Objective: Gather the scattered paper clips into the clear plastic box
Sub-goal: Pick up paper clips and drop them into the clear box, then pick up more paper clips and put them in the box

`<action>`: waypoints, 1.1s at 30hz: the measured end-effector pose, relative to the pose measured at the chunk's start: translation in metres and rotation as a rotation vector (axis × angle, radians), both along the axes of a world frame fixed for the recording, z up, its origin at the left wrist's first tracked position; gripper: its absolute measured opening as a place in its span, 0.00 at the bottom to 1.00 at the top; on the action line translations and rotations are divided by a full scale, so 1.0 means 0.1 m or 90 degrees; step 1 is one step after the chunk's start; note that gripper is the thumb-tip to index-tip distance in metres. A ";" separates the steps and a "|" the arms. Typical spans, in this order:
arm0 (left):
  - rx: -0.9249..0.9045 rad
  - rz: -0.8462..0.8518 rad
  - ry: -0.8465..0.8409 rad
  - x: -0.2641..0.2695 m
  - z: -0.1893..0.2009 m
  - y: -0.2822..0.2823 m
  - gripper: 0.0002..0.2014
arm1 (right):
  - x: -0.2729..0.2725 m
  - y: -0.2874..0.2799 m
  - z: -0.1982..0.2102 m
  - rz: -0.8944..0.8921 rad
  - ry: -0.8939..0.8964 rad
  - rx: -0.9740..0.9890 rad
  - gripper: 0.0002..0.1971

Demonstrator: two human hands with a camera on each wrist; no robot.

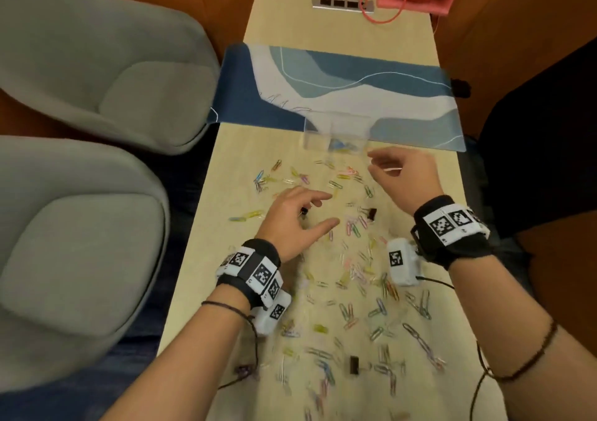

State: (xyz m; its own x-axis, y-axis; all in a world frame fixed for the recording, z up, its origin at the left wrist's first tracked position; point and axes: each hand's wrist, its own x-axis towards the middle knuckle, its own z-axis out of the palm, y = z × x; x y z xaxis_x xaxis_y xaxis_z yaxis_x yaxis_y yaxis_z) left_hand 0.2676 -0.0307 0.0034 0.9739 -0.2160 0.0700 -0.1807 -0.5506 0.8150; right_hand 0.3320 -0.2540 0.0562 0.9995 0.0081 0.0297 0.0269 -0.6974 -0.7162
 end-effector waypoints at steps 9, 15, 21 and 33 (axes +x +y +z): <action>0.224 0.259 0.123 -2.10 -0.26 0.45 0.34 | -2.28 -0.45 -0.32 0.059 0.378 -0.171 0.11; 0.178 0.327 0.263 -2.86 -0.47 0.56 0.44 | -3.33 -0.53 -0.61 -0.009 0.572 -0.339 0.37; 0.164 0.193 0.226 -2.93 -0.52 0.33 0.42 | -3.62 -0.35 -0.76 -0.004 0.437 -0.242 0.30; 0.223 0.152 0.109 -2.76 -0.49 0.14 0.10 | -3.81 0.28 -0.95 0.192 0.228 -0.254 0.34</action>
